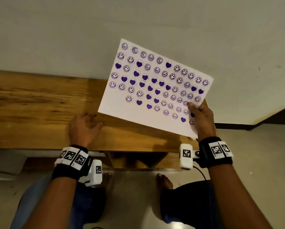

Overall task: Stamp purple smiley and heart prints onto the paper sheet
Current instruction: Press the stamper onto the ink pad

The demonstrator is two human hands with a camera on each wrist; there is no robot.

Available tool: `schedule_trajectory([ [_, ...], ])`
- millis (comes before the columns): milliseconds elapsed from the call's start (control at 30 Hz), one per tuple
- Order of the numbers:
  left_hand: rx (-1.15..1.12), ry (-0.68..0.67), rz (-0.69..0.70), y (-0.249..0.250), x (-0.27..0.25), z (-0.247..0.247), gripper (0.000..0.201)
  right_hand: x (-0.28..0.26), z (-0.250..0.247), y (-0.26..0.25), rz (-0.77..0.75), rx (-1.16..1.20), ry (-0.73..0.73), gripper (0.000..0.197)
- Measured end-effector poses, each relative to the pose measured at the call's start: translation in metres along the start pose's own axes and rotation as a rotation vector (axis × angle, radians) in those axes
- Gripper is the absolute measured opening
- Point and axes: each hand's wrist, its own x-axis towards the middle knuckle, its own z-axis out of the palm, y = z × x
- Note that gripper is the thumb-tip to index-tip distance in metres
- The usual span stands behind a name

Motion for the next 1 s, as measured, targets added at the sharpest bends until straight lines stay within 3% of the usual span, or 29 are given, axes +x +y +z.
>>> schedule_trajectory([
  [67,0.135,-0.116,-0.004,-0.002,0.005,0.007,0.076,0.002,0.003,0.004,0.034,0.047,-0.022,0.022],
  [133,0.279,-0.245,0.021,0.003,0.004,0.013,0.080,0.011,0.007,0.012,0.073,0.102,-0.012,0.041],
  [200,0.333,-0.306,0.049,0.008,-0.001,0.014,0.079,0.019,0.012,0.017,0.089,0.126,-0.017,0.031],
  [267,0.319,-0.278,0.048,0.015,-0.004,0.011,0.080,0.028,0.017,0.019,0.090,0.169,-0.056,0.025],
  [367,0.228,-0.223,-0.016,0.017,-0.007,0.011,0.091,0.033,0.016,0.021,0.062,0.160,-0.093,0.032],
  [467,0.277,-0.236,-0.035,0.014,-0.009,0.013,0.105,0.033,0.010,0.025,0.071,0.127,-0.097,0.037],
  [667,0.229,-0.221,-0.011,0.015,-0.011,0.011,0.103,0.029,0.003,0.022,0.077,0.066,-0.073,0.046],
  [833,0.237,-0.220,-0.019,0.012,-0.008,0.012,0.106,0.030,0.002,0.021,0.058,0.019,-0.065,0.024],
  [1000,0.244,-0.226,-0.006,0.016,-0.010,0.009,0.105,0.028,0.001,0.016,0.055,-0.022,-0.053,0.027],
])
